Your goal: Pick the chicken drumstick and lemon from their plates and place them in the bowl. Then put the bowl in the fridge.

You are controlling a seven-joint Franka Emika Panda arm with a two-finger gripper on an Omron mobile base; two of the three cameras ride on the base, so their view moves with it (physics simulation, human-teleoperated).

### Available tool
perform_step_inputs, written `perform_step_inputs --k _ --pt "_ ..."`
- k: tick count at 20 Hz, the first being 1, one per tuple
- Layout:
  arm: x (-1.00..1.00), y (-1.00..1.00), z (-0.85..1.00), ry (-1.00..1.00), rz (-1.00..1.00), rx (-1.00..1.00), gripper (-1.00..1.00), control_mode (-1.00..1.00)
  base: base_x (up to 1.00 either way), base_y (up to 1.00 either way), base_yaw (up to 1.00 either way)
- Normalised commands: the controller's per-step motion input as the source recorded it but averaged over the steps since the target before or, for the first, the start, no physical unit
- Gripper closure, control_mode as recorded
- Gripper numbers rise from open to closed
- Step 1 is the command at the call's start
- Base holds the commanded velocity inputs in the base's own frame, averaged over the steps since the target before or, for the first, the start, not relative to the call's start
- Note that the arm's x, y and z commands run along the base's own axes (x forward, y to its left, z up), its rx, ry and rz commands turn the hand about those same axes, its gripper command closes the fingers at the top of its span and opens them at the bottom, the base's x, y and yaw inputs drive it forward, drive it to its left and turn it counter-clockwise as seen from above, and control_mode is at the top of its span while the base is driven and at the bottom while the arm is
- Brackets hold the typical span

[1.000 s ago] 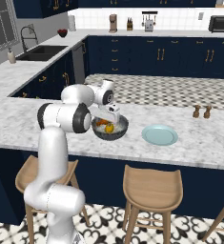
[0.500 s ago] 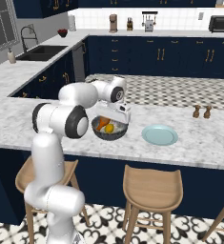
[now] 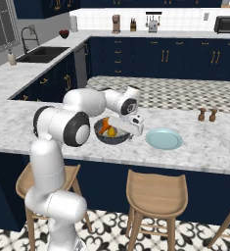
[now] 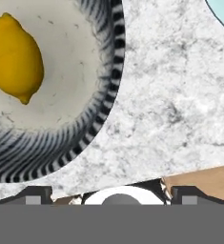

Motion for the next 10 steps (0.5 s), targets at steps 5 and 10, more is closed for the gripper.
perform_step_inputs --k 5,10 --pt "0.33 0.13 -0.4 0.0 0.0 0.04 -1.0 -1.0 0.0 0.0 0.0" --pt "0.12 0.06 -0.42 -0.01 0.0 0.03 -1.0 -1.0 0.0 0.0 0.0"
